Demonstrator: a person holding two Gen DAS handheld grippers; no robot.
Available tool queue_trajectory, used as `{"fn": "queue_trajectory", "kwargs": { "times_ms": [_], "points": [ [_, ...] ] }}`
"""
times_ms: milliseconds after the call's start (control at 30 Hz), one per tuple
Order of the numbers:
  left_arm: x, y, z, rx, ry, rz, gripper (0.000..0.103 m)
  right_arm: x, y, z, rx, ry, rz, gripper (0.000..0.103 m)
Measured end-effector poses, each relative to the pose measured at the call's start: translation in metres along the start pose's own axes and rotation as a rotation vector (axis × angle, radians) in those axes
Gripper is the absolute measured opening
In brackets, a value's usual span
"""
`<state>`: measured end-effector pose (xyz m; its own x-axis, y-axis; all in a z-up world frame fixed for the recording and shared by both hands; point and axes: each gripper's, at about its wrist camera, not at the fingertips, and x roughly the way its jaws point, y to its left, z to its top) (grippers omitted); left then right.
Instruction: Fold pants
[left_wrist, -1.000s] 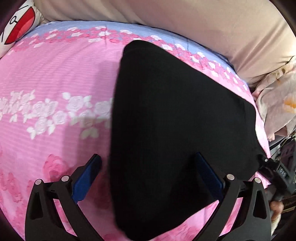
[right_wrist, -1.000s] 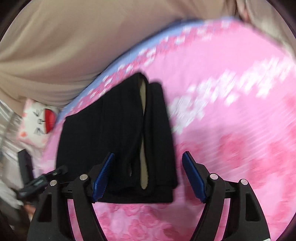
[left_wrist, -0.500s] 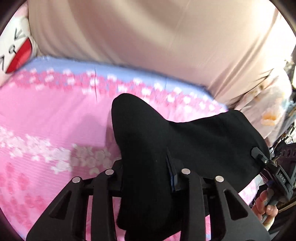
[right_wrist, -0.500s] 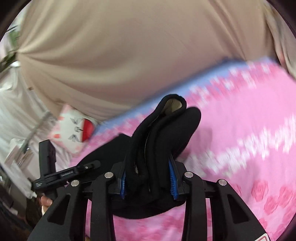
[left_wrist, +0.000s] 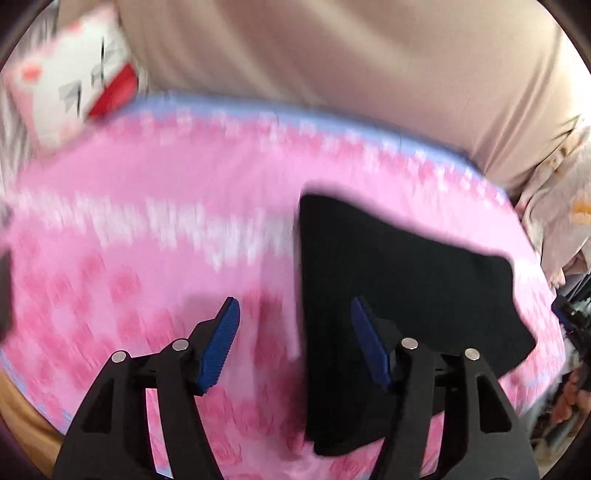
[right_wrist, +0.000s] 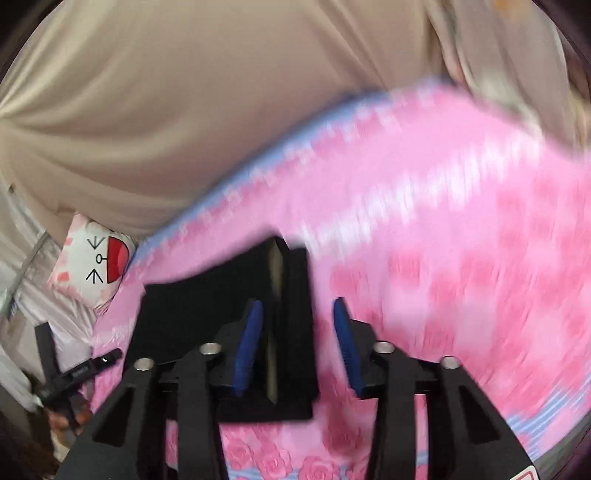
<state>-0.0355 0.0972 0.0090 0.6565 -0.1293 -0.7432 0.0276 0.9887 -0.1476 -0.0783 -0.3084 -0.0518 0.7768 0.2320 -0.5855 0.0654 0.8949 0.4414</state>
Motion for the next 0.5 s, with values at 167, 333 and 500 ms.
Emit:
{"fn": "queue_trajectory", "kwargs": {
  "times_ms": [167, 333, 500],
  "points": [
    [0.000, -0.052, 0.026, 0.057, -0.081, -0.088, 0.096, 0.030, 0.074, 0.026, -0.164, 0.045, 0.156, 0.032],
    [0.068, -0.071, 0.018, 0.141, 0.047, 0.050, 0.096, 0.149, 0.063, 0.028, -0.246, 0.217, -0.071, 0.014],
    [0.086, -0.047, -0.002, 0.060, 0.120, 0.047, 0.096, 0.113, 0.036, 0.045, -0.021, 0.135, 0.011, 0.012]
  ]
}}
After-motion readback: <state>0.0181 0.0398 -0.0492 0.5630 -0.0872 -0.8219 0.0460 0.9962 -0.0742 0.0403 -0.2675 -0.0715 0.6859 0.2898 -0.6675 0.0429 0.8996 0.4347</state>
